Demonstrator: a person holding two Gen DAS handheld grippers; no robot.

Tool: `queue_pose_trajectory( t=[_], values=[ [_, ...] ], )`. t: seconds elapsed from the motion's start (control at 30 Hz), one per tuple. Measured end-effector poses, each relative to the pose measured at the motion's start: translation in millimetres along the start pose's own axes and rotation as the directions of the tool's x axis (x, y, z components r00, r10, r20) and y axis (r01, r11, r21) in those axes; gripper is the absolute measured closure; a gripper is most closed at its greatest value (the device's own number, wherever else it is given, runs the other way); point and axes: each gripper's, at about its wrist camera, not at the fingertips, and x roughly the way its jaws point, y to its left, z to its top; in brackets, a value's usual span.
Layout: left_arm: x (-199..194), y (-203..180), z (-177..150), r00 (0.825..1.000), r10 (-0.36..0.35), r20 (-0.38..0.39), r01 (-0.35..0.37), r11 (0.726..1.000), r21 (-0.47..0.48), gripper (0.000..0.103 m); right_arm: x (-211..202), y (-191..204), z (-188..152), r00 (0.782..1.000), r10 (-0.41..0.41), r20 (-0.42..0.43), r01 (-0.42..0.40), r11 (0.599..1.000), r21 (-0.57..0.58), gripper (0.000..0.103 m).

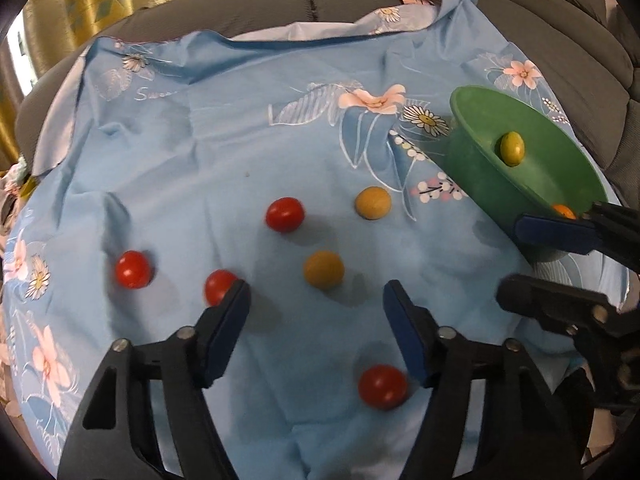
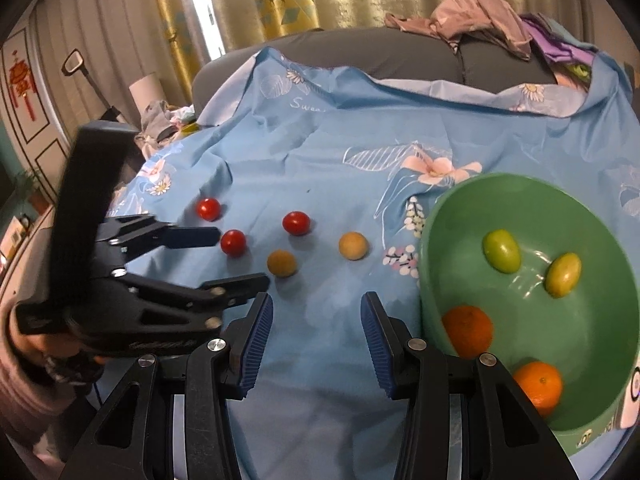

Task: Organize fruits
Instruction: 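Move both grippers back toward the cherry tomatoes and small yellow fruits, then grasp a small yellow fruit with the left gripper while the right gripper grasps the other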

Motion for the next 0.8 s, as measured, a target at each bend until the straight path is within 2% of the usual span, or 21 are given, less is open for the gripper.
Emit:
queue_pose_trajectory(
  t=[0.23, 0.3, 0.37, 0.57, 0.8],
  values=[
    [19, -5, 10, 0.999, -0.042, -0.013, 0.042, 0.999, 0.000, 0.044, -5, -5, -1, 1.000, 0.009, 0.022, -0.009, 1.000, -0.006, 0.057],
    [24, -7, 12, 0.999, -0.042, -0.017, 0.042, 0.999, 0.011, 0.049, -4, -6, -2, 1.000, 0.011, 0.023, -0.011, 1.000, -0.005, 0.057],
    [31, -8, 13, 0.999, -0.032, -0.033, 0.033, 0.999, 0.021, 0.059, -4, -7, -2, 1.000, 0.017, 0.026, -0.017, 1.000, -0.005, 0.057],
    [44, -3, 13, 0.998, 0.006, -0.060, -0.004, 1.000, 0.029, 0.076, -2, -9, -3, 0.999, 0.032, 0.029, -0.032, 0.999, -0.006, 0.057],
    [29, 14, 10, 0.999, -0.013, -0.031, 0.012, 1.000, -0.028, 0.076, 7, -5, 1, 0.999, 0.030, 0.013, -0.030, 0.999, -0.014, 0.057]
  ],
)
